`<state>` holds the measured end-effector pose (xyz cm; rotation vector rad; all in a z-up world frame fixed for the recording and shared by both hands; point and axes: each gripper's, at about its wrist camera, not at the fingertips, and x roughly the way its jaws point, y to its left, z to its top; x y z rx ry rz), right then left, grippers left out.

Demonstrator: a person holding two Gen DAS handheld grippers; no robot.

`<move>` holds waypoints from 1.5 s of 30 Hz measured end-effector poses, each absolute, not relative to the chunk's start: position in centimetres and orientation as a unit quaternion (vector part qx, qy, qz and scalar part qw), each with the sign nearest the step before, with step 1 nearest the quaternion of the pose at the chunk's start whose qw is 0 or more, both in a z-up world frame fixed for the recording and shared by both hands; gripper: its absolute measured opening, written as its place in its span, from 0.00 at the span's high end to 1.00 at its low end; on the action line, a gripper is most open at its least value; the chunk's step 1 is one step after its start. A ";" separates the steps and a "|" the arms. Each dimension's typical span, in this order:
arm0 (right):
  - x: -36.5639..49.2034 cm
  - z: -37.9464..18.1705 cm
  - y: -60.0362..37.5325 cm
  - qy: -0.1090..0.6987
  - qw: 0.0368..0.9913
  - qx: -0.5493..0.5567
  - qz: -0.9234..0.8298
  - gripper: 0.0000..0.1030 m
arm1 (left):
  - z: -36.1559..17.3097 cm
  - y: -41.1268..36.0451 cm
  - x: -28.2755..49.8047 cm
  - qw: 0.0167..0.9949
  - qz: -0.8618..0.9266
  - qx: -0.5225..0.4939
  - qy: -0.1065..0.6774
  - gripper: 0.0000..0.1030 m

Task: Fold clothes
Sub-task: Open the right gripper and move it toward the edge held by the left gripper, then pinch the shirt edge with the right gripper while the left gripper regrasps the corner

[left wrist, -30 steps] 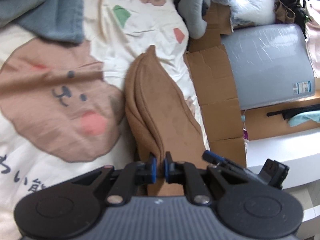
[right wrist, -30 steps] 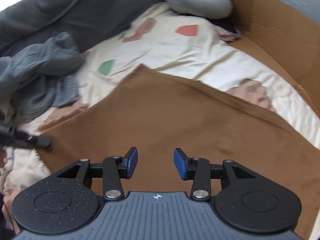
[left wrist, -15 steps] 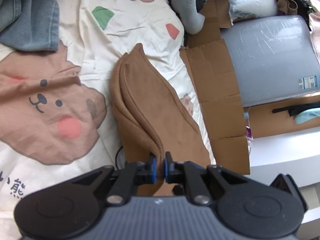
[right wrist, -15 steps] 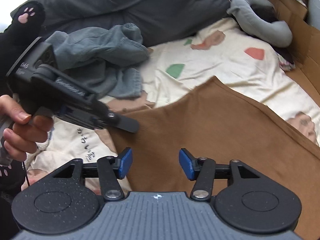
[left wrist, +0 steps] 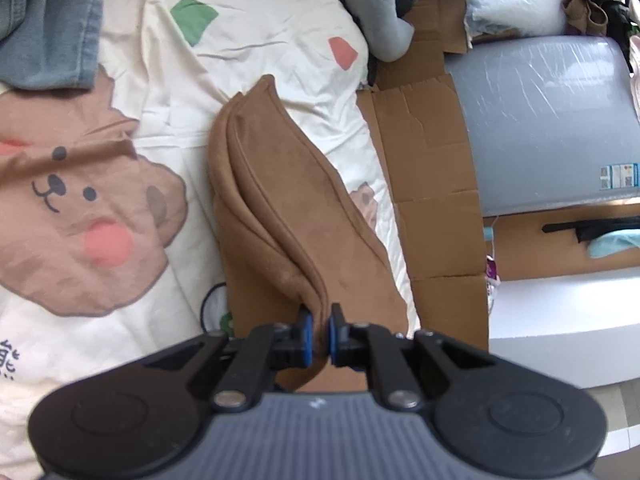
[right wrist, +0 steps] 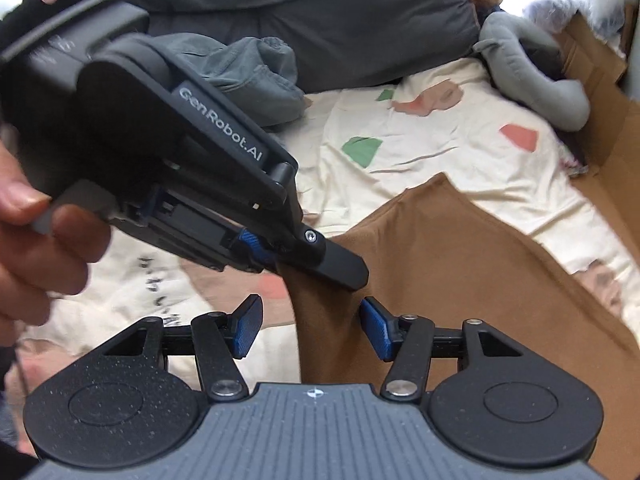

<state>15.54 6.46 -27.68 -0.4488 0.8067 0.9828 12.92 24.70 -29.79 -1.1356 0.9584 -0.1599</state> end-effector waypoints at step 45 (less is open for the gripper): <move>16.9 -27.7 5.3 0.364 0.806 -0.217 0.413 0.97 | -35.9 30.0 22.0 0.736 -0.033 -0.516 0.437 0.33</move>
